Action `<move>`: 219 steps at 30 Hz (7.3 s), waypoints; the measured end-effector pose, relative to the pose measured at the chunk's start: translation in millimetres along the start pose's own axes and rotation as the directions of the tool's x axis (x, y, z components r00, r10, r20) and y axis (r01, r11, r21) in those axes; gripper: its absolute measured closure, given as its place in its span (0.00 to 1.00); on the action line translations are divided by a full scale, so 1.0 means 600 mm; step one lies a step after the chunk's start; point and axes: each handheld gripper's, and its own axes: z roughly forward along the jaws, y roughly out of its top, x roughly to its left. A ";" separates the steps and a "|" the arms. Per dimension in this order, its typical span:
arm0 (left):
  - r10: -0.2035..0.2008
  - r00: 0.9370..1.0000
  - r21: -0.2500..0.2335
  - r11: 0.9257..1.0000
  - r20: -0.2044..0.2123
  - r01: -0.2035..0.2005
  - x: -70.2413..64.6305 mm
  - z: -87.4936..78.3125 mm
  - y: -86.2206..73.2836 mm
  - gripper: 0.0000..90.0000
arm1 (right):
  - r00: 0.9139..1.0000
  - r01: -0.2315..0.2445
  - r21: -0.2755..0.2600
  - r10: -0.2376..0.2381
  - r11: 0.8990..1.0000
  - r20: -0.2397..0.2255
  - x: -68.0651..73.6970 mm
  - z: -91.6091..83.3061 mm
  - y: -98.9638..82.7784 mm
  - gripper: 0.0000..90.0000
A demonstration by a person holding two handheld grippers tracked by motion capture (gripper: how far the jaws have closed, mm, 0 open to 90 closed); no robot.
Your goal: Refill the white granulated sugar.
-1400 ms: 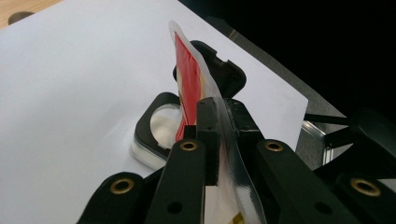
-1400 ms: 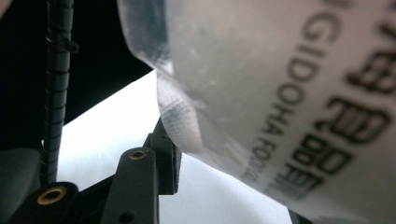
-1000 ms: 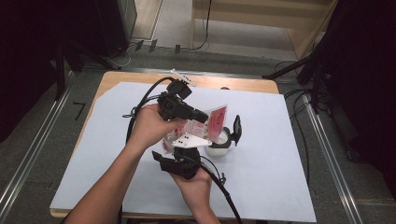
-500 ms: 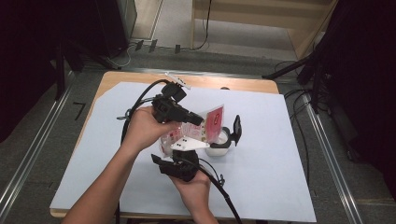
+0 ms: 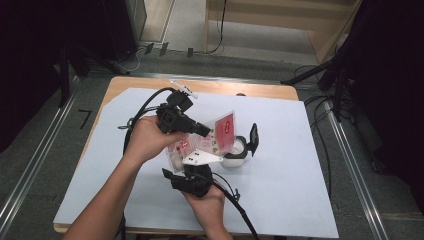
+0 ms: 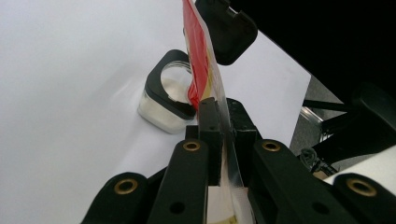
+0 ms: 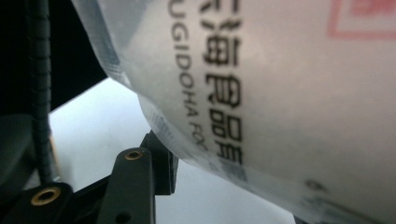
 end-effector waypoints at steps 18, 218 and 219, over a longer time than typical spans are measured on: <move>0.002 1.000 -0.010 1.000 0.021 -0.002 0.004 0.000 -0.011 1.00 | 1.000 -0.030 0.006 0.030 1.000 0.009 -0.015 -0.001 -0.012 0.67; 0.012 0.992 -0.236 0.971 -0.127 -0.042 0.170 -0.068 -0.195 0.60 | 0.998 0.062 0.125 -0.062 0.990 0.003 -0.165 -0.161 -0.014 0.62; 0.009 0.992 -0.238 0.970 -0.127 -0.039 0.171 -0.070 -0.196 0.59 | 0.998 0.064 0.124 -0.065 0.990 0.004 -0.166 -0.162 -0.013 0.62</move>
